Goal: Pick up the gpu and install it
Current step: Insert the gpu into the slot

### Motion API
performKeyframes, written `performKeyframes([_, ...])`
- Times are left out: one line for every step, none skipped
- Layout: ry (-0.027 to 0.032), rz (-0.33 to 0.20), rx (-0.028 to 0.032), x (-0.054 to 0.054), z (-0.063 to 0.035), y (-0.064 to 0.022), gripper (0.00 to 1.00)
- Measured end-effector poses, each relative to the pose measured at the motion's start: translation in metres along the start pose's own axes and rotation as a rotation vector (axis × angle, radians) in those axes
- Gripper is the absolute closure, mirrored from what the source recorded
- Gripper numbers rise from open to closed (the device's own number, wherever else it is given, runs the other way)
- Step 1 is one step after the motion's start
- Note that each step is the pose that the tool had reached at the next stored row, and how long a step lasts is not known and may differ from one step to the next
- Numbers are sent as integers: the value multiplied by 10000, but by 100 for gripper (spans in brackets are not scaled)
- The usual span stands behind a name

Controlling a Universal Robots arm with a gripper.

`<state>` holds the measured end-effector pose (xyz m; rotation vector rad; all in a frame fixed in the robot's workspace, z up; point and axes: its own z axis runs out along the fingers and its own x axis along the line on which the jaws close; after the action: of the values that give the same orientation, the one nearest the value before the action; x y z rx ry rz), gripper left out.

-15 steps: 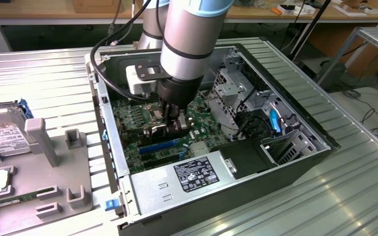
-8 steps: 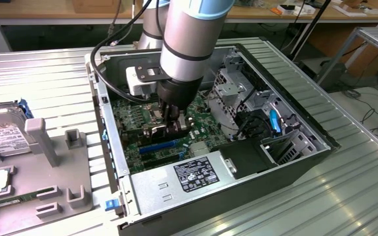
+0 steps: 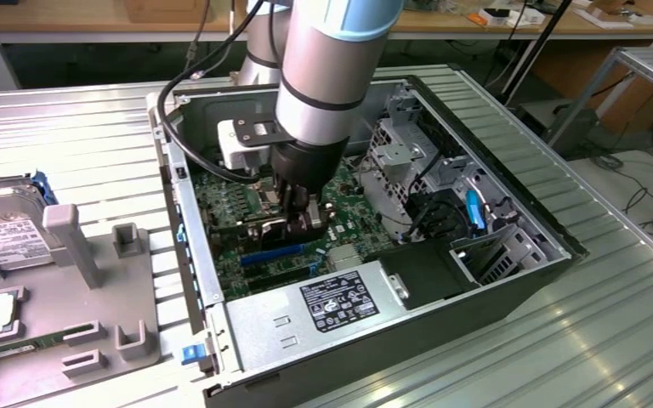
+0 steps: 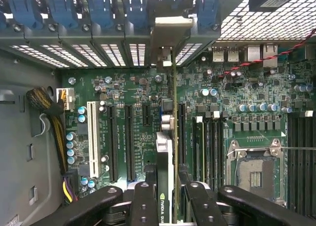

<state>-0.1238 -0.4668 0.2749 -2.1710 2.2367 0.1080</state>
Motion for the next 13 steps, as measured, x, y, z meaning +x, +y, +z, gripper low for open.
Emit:
performKeyframes([0,-1,9,1,11,0,73])
performKeyframes([0,-1,15,1,22,0,73])
performKeyframes([-1,-1,18,2,30,0,73])
performKeyframes([-1,-1,20,2,35,0,73])
performKeyframes([-1,-1,23,3,40,0,73])
performKeyframes([0,-1,25,4,46,0,73])
performKeyframes([0,-2,27,5,51,0,73])
performKeyframes([-2,-1,30,6,57,0,73])
performKeyframes([-1,0,31,8,63,0,73])
performKeyframes([-2,0,34,9,68,-1,73])
performKeyframes([-1,-1,36,11,74,-1,73])
performKeyframes([1,-2,37,12,79,-2,73])
performKeyframes([1,-2,41,14,87,-2,73])
